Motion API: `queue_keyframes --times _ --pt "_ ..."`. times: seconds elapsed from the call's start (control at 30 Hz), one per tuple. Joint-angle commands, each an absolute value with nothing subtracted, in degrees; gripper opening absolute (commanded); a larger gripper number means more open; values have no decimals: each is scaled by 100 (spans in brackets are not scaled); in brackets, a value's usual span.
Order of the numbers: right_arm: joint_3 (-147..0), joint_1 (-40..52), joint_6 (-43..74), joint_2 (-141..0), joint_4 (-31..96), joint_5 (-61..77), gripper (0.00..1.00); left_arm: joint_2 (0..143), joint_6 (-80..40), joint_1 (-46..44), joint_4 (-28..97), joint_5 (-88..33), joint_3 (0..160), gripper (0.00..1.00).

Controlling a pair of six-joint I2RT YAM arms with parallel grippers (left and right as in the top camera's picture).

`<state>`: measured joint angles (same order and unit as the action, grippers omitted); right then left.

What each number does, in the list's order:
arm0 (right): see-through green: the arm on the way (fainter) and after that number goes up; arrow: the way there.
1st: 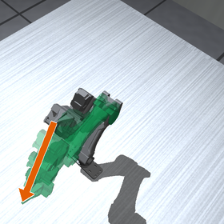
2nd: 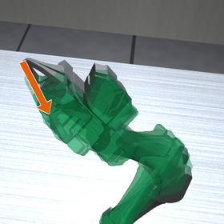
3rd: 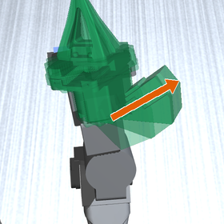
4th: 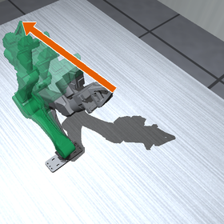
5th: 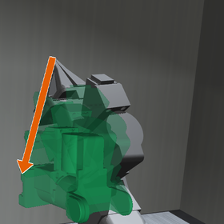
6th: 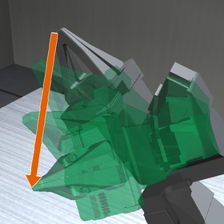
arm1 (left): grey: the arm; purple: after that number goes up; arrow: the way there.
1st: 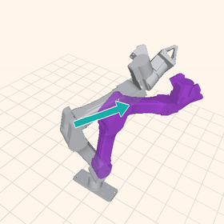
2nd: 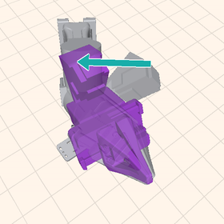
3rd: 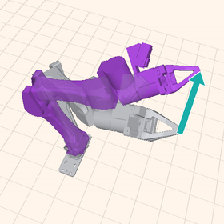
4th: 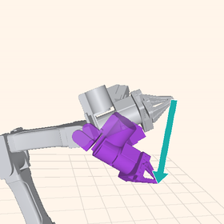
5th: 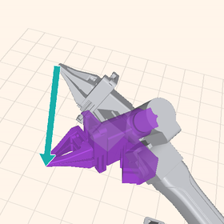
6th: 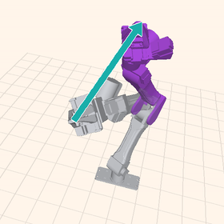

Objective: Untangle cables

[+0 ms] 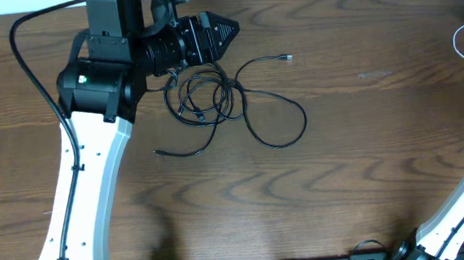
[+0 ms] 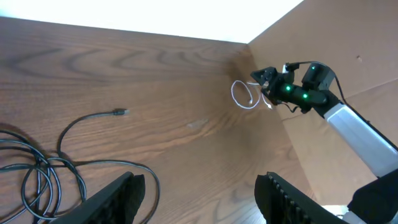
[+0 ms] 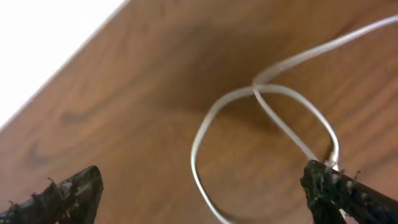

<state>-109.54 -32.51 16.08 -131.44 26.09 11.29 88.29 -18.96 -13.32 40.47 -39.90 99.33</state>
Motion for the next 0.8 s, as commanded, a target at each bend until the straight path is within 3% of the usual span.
queue_keyframes --times 0.0,0.77 --pt "-11028 -3282 1581 -12901 3000 921 99 8993 -1758 -1326 4051 -3933 9856 63" --pt "-11028 -3076 1577 -11507 5496 307 99 9070 -1105 -1326 4497 -3225 9856 63"
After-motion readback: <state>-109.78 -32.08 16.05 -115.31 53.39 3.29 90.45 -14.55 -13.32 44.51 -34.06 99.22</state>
